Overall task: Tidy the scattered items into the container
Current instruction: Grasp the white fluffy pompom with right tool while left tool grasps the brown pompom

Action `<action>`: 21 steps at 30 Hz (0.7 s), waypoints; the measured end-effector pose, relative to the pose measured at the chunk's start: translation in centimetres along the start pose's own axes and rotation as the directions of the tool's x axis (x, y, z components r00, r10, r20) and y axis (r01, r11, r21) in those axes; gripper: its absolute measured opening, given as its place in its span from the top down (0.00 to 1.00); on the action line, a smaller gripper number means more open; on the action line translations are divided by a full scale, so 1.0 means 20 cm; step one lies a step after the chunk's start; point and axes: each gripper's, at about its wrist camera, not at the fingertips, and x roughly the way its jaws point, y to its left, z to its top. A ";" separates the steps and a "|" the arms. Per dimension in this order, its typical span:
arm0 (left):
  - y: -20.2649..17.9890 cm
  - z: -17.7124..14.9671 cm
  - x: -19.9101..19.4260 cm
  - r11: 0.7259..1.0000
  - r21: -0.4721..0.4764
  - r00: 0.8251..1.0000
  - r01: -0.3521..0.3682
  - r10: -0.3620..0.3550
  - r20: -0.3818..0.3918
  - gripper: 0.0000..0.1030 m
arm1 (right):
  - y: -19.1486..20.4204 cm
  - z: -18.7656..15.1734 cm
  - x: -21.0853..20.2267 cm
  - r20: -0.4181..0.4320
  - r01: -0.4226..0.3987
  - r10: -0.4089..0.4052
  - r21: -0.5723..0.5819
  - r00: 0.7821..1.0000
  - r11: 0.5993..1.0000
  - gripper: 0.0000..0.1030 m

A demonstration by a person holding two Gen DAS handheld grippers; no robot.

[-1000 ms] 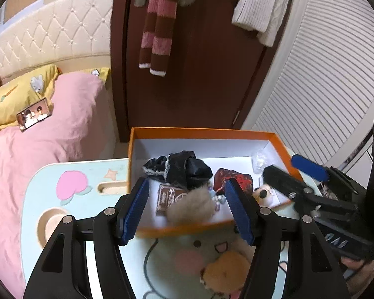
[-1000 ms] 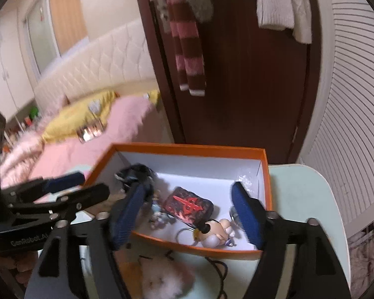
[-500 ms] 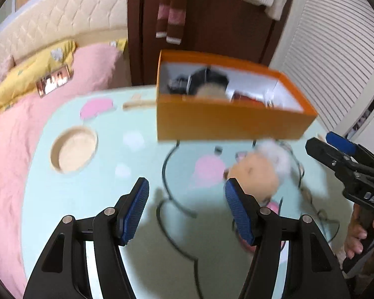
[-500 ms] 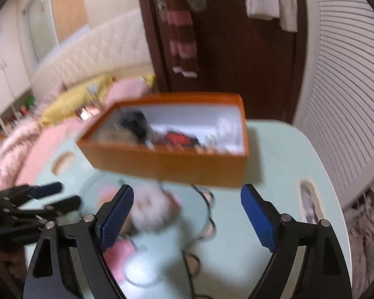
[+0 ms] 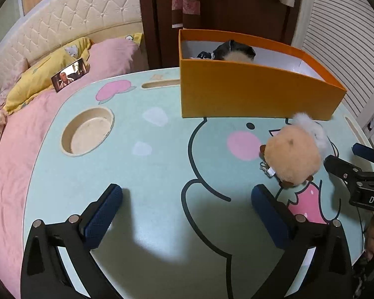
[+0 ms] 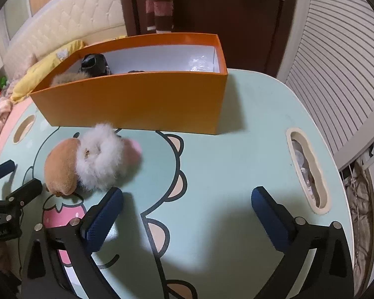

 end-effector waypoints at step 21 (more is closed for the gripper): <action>0.00 0.00 -0.02 1.000 -0.018 1.000 -0.012 0.012 0.013 0.00 | -0.05 0.03 -0.12 0.122 -0.187 0.169 0.157 0.978 0.970 0.01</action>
